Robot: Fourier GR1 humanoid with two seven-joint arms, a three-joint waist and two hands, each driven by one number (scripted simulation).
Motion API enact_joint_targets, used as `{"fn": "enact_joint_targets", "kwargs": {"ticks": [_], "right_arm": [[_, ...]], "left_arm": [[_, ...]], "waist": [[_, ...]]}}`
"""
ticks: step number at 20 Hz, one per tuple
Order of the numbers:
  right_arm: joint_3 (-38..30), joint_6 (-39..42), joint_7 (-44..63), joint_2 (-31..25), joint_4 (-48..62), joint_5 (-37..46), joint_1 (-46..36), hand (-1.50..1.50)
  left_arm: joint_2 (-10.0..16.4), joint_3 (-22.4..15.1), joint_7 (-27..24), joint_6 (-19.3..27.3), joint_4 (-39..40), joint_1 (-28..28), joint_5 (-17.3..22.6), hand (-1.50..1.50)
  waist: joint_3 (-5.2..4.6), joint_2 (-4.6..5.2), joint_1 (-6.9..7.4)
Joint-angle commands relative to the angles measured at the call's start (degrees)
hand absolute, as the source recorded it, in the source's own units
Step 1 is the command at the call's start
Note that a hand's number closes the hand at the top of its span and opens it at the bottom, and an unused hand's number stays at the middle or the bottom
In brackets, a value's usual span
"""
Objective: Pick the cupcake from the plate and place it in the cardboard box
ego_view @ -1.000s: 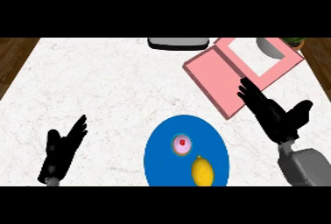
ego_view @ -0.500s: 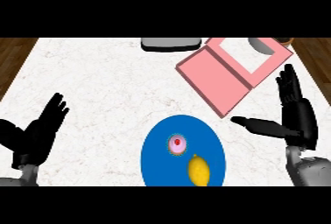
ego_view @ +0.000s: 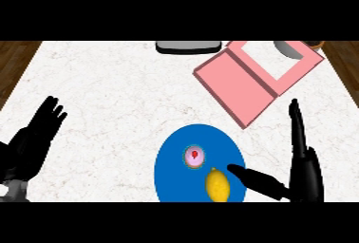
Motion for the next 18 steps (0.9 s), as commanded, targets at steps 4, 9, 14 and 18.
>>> {"fn": "enact_joint_targets", "kwargs": {"ticks": [4,9,14,18], "right_arm": [[4.9,12.8,21.9,-9.5,-2.1,15.0,3.5,-1.50],[8.3,28.1,40.0,-9.5,-5.4,19.5,-2.4,-1.50],[12.0,42.7,61.2,-1.6,-10.0,20.1,-11.2,-1.50],[11.8,49.6,71.8,8.9,-6.9,16.2,-18.3,-1.50]], "left_arm": [[0.6,0.8,0.5,-0.3,-1.3,0.0,0.4,0.00],[0.2,0.6,0.2,-0.9,-0.7,-1.2,0.3,0.00],[-0.3,-0.5,2.6,-0.8,-2.2,-2.2,0.5,0.00],[0.4,0.6,3.7,-1.5,-2.4,-2.6,1.2,0.00]], "waist": [[-0.41,0.34,0.00],[-0.36,0.95,1.67],[0.08,0.94,2.54],[0.27,1.09,3.04]]}}
